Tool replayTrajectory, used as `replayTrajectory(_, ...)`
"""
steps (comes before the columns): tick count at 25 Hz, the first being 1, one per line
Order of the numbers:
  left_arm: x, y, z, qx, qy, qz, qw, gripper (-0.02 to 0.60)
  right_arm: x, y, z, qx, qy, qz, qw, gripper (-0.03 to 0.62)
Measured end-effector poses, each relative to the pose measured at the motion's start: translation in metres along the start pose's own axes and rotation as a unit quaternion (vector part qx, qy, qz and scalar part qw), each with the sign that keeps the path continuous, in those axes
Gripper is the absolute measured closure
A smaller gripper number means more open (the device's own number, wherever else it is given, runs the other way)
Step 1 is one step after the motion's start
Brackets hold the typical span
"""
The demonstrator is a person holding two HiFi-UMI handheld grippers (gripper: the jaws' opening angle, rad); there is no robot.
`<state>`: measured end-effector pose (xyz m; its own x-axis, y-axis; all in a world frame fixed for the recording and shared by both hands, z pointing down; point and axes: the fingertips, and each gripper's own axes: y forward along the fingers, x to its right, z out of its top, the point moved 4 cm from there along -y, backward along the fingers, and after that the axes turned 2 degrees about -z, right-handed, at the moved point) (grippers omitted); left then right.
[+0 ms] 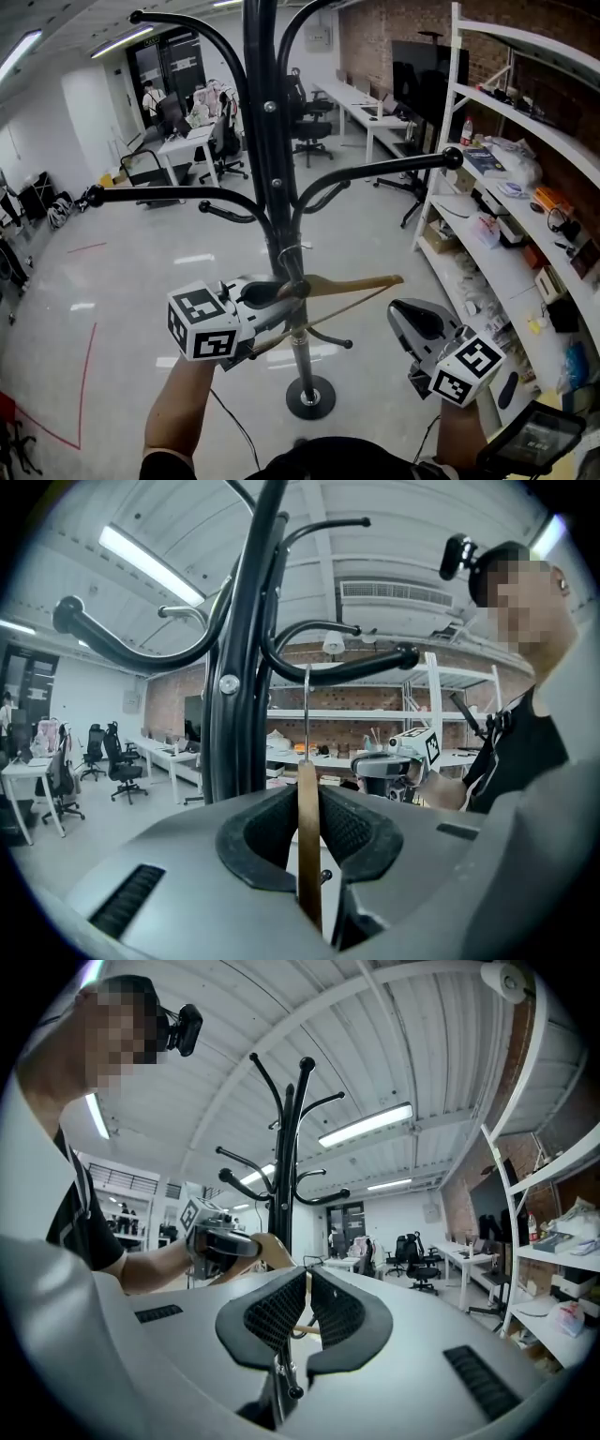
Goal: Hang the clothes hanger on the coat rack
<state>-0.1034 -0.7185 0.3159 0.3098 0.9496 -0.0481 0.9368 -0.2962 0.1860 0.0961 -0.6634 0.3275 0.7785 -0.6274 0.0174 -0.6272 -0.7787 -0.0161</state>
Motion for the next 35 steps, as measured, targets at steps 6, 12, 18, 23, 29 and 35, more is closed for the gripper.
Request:
replayTrajectory(6, -0.002, 0.001, -0.003, -0.004, 0.008, -0.007, 0.9999, 0.529, 0.001, -0.001, -0.010, -0.011, 0.010, 0.001, 1.000, 0.585)
replayTrajectory(12, 0.000, -0.001, -0.007, 0.012, 0.011, -0.003, 0.9999, 0.529, -0.006, -0.001, -0.012, -0.009, 0.008, 0.006, 1.000, 0.585)
replayTrajectory(18, -0.003, -0.001, -0.008, 0.024, 0.014, 0.012, 0.9995, 0.529, -0.005, -0.001, -0.011, -0.012, 0.009, 0.009, 1.000, 0.585)
replayTrajectory(23, -0.002, -0.004, -0.007, 0.027, 0.029, 0.027, 0.9988, 0.528, -0.009, -0.004, -0.010, -0.011, 0.010, 0.012, 1.000, 0.585)
replayTrajectory(29, -0.003, -0.009, -0.007, 0.019, 0.059, 0.070, 0.9956, 0.526, -0.013, -0.007, -0.012, -0.012, 0.012, 0.017, 1.000, 0.585)
replayTrajectory(35, 0.003, -0.026, 0.000, 0.034, 0.092, 0.076, 0.9922, 0.506, -0.016, -0.012, -0.008, -0.008, 0.010, 0.022, 1.000, 0.585)
